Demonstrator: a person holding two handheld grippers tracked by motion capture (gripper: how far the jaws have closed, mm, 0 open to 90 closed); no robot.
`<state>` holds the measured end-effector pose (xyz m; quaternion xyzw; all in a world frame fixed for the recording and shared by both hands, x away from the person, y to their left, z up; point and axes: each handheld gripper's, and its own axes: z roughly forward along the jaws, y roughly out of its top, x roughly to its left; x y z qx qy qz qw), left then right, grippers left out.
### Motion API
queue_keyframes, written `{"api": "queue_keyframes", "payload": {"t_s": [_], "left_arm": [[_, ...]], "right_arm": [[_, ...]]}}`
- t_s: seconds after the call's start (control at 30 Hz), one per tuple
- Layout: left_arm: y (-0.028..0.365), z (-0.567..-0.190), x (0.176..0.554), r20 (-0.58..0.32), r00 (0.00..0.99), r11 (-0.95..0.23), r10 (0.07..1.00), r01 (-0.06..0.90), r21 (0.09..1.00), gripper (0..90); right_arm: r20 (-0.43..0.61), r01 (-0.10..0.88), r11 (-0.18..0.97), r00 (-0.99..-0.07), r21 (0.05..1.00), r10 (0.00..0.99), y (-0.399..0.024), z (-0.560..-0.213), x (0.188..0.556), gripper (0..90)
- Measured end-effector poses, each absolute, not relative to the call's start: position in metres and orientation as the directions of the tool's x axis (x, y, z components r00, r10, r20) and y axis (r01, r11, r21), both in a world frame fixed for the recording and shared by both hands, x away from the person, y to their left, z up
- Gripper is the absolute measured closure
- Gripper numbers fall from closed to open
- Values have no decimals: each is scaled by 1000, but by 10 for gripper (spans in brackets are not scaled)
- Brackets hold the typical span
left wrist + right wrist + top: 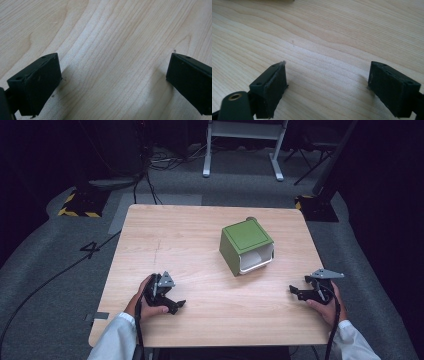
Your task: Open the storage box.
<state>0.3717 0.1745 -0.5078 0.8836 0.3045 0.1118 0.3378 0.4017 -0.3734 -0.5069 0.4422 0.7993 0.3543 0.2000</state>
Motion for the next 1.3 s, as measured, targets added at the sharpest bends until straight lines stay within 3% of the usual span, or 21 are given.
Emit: {"api": "queue_keyframes", "payload": {"t_s": [0.37, 0.7, 1.3], "left_arm": [[174, -508, 372, -8, 790, -586, 613, 463, 665, 1], [174, -508, 372, -8, 789, -586, 614, 463, 664, 1], [175, -508, 372, -4, 790, -589, 613, 460, 665, 1]], "right_arm": [[-9, 565, 362, -531, 742, 847, -372, -507, 403, 151], [0, 543, 337, -528, 769, 849, -361, -493, 412, 202], [-3, 444, 306, -563, 842, 826, -309, -451, 445, 197]]}}
